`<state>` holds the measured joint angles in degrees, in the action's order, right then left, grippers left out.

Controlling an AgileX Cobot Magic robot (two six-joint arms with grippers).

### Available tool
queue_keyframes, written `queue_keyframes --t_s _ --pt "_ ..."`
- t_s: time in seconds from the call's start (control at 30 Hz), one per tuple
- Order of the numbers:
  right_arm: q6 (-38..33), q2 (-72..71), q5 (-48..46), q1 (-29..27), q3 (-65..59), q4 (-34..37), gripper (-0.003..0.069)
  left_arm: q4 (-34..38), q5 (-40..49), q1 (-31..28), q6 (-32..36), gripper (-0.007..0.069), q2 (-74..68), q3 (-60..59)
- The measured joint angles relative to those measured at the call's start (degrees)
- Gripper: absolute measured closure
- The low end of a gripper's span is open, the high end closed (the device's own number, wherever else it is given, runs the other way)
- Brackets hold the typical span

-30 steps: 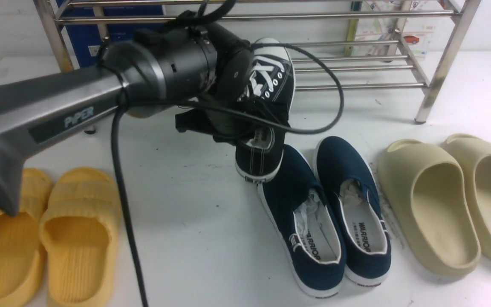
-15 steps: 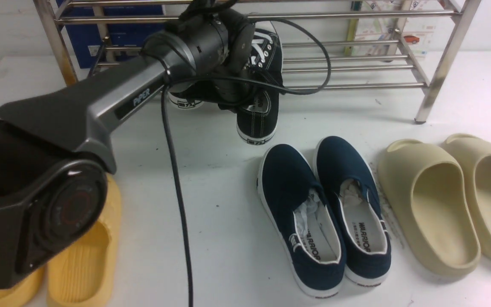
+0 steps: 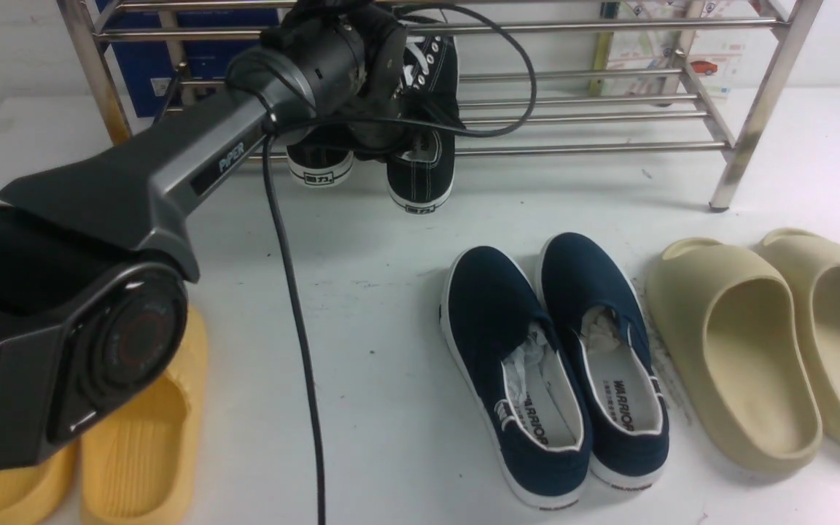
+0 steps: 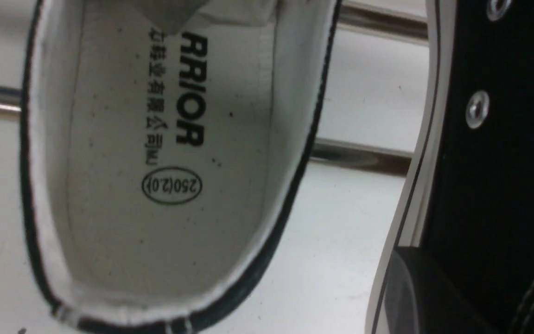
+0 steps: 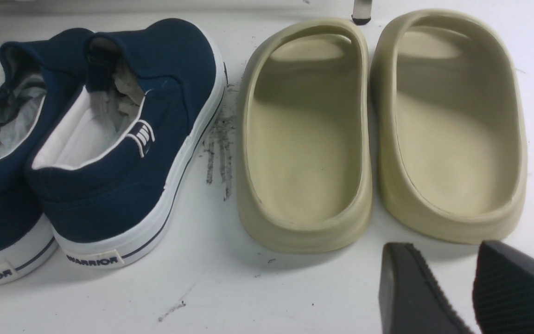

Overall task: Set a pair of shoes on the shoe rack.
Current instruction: Use the left arm to put a shoe into the shoe rack

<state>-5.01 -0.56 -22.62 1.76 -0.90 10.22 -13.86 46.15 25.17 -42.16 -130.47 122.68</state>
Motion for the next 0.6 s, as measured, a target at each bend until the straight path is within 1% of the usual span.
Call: queue_keyframes --t_s 0.2,0.43,0.53,0.6 --pt "0.00 0.00 0.00 0.00 0.00 0.00 0.0412 -0.29 -2.56 -0.50 0.00 0.0582 -0.12 0.05" --pt "0.00 0.00 0.00 0.00 0.00 0.00 0.0412 -0.43 -2.68 -0.61 0.00 0.0582 -0.19 0.05" --pt "0.00 0.00 0.00 0.00 0.00 0.00 0.0412 -0.44 -2.68 -0.66 0.00 0.0564 -0.19 0.05" --pt "0.00 0.00 0.00 0.00 0.00 0.00 0.0412 -0.50 -2.87 -0.66 0.00 0.0528 -0.19 0.05"
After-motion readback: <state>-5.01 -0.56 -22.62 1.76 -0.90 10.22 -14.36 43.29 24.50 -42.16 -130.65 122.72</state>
